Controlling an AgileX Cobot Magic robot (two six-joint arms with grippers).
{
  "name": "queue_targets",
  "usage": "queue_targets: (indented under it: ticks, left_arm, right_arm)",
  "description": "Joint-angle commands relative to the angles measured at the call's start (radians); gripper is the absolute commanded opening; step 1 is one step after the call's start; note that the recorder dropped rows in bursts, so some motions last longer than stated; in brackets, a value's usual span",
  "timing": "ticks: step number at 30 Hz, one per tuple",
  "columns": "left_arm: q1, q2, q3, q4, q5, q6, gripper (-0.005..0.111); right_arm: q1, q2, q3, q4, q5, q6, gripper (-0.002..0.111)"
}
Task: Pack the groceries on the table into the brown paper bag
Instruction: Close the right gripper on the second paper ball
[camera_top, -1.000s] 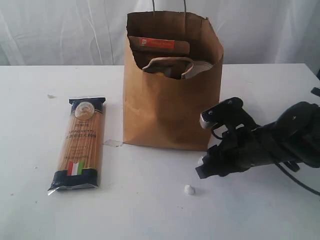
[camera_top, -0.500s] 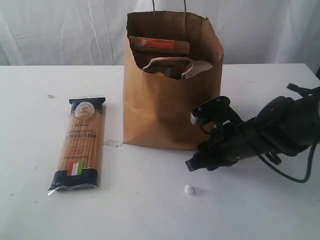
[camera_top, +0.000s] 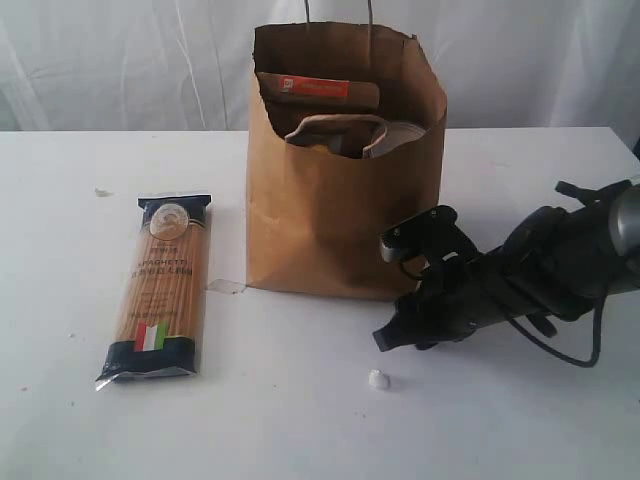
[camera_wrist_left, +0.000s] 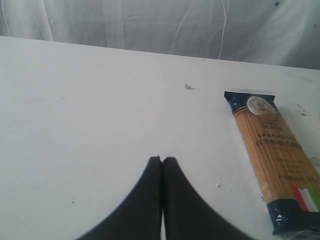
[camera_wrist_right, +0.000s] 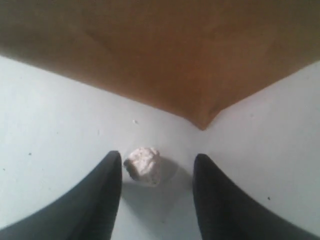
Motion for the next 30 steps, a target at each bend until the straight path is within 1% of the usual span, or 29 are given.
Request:
queue_targets:
  ticks: [1,3,5,8,10,11,12,18,21,23,27,28,30]
  left_arm:
    - [0.002,-0.005,0.004,0.003,0.004,0.000,0.000]
    - [0.002,-0.005,0.004,0.003,0.004,0.000,0.000]
    - [0.002,-0.005,0.004,0.003,0.004,0.000,0.000]
    - [0.002,-0.005,0.004,0.003,0.004,0.000,0.000]
    - [0.002,-0.005,0.004,0.003,0.004,0.000,0.000]
    - [0.002,-0.005,0.004,0.003,0.004,0.000,0.000]
    - [0.002,-0.005,0.004,0.003,0.004,0.000,0.000]
    - [0.002,-0.005,0.004,0.003,0.004,0.000,0.000]
    - [0.002,-0.005,0.004,0.003,0.004,0.000,0.000]
    - [0.002,-0.005,0.004,0.003,0.004,0.000,0.000]
    - [0.002,-0.005,0.004,0.003,0.004,0.000,0.000]
    - [0.002,-0.005,0.004,0.003,0.004,0.000,0.000]
    - [0.002,-0.005,0.004,0.003,0.004,0.000,0.000]
  right_arm:
    - [0.004,0.008,-0.002,0.006,-0.023,-0.009,0.041]
    - [0.004,0.008,-0.002,0.006,-0.023,-0.009,0.039]
    - [0.004,0.008,-0.002,0.006,-0.023,-0.009,0.032]
    - [0.004,0.008,-0.002,0.006,-0.021,-0.009,0.018]
    - [0.004,0.008,-0.002,0.006,-0.015,-0.009,0.006]
    - [0.004,0.008,-0.002,0.006,-0.013,-0.009,0.002]
    - [0.004,0.008,-0.002,0.006,-0.012,-0.009,0.000]
    - [0.004,0.008,-0.002,0.010,-0.001,-0.006,0.000]
    - [0.004,0.005,-0.008,0.010,0.019,0.059,0.000]
    - [0.004,-0.007,-0.021,0.010,0.055,0.136,0.000]
    - [0.004,-0.043,-0.053,0.049,0.208,0.278,0.000]
    - [0.004,-0.051,-0.055,0.071,0.284,0.308,0.000]
    - [0.004,-0.065,-0.055,0.116,0.387,0.312,0.000]
